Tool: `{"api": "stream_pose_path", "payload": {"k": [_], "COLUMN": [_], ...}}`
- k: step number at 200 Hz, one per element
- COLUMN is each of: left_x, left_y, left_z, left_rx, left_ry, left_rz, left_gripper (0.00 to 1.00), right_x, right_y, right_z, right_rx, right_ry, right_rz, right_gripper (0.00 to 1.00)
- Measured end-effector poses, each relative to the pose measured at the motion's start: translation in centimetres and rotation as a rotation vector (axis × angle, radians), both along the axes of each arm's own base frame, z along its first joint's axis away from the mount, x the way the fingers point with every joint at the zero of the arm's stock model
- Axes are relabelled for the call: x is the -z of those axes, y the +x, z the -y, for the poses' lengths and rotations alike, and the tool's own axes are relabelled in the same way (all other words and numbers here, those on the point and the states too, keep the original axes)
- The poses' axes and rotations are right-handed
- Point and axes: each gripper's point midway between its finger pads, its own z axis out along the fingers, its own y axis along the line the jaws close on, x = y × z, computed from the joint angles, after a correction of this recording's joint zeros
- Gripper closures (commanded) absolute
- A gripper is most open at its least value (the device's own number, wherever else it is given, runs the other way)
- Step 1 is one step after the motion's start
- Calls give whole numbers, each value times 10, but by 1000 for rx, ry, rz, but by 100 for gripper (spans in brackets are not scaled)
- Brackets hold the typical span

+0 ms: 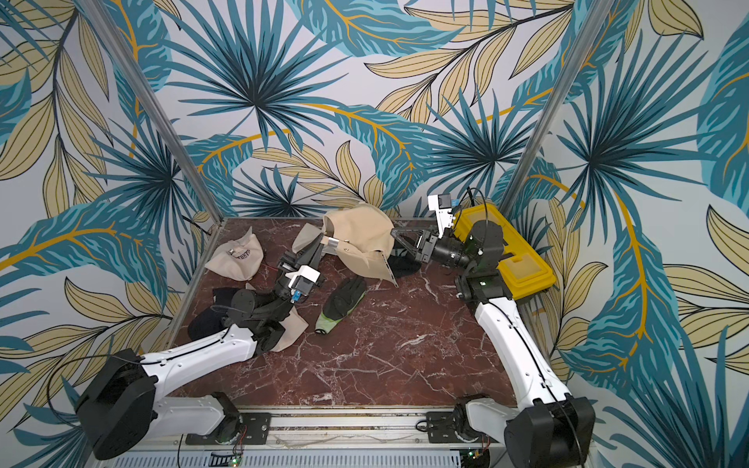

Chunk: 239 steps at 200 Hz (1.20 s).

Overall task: Open the adjustable buckle of the baseball cap
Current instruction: Pick up the baseball cap from the center of the board, then open the adjustable buckle on the baseball cap.

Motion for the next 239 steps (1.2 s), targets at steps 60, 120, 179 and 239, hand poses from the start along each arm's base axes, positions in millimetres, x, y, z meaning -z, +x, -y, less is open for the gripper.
{"api": "stream_pose_path", "payload": {"k": [60,120,179,239], "left_x": [34,75,133,179], "left_y": [8,4,13,10], "left_z": [9,19,34,51], "left_rx": [74,224,282,395], "left_ry": [43,76,127,188], "left_rz": [-211,-461,-699,-889], "left_gripper": [100,100,100,100], "right_x": [50,76,92,134], "right_y": [7,-1,-32,-53], "right_z": [3,7,5,-15], "right_rx": [50,88,67,9], "right_ry": [-122,-240,-322,-431], "right_rz": [-36,-11,4,-60], "right_gripper": [74,48,39,32]}}
